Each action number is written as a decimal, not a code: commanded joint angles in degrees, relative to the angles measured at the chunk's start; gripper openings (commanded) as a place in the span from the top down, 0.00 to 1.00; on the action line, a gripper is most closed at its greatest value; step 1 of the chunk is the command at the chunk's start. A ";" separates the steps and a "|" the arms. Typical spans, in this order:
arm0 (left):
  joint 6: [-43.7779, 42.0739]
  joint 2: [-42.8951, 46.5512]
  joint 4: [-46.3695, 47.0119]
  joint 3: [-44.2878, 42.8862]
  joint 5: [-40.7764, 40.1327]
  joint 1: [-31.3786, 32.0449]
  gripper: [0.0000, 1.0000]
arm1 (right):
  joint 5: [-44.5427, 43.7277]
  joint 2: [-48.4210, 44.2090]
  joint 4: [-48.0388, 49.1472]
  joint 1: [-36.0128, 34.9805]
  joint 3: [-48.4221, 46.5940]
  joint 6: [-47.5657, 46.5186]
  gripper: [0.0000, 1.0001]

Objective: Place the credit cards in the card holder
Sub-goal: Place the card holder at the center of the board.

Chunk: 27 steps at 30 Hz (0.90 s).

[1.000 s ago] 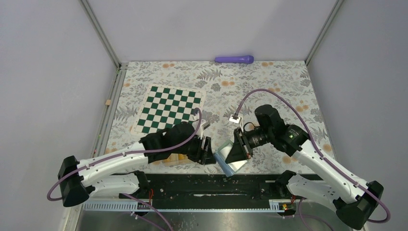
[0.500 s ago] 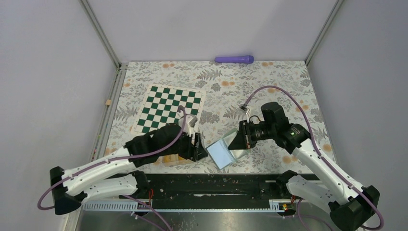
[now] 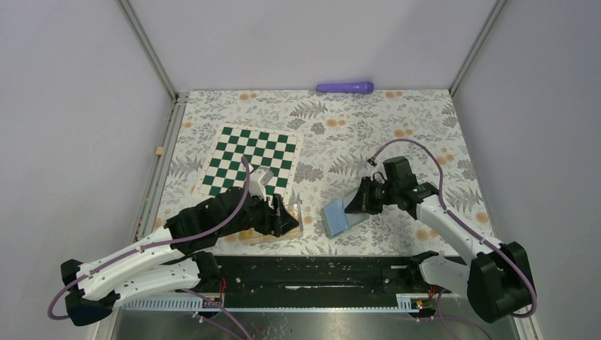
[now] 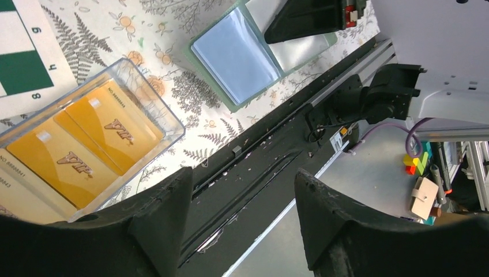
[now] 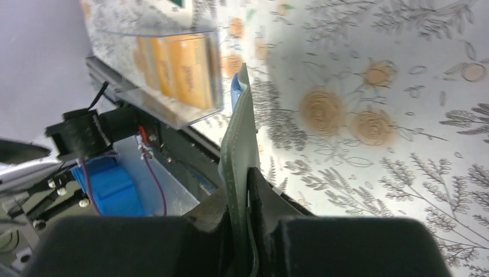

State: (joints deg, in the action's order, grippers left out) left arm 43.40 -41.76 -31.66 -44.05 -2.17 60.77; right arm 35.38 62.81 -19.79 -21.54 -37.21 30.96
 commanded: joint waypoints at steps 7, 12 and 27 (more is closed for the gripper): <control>2.47 1.09 3.33 3.03 0.77 -0.15 0.35 | -8.14 4.38 11.44 2.66 9.21 4.88 1.00; 2.50 1.54 3.51 3.61 0.64 -0.21 0.35 | -13.25 2.17 8.97 2.99 10.79 4.58 0.95; 2.60 1.57 1.80 4.63 -0.80 -0.22 0.35 | -23.05 -3.30 -4.94 3.00 8.07 2.83 0.13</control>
State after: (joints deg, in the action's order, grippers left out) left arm 45.52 -40.84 -30.79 -39.20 -1.80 60.77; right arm 17.65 62.94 -18.63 -18.74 -26.26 35.64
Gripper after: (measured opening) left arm 0.651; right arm 0.823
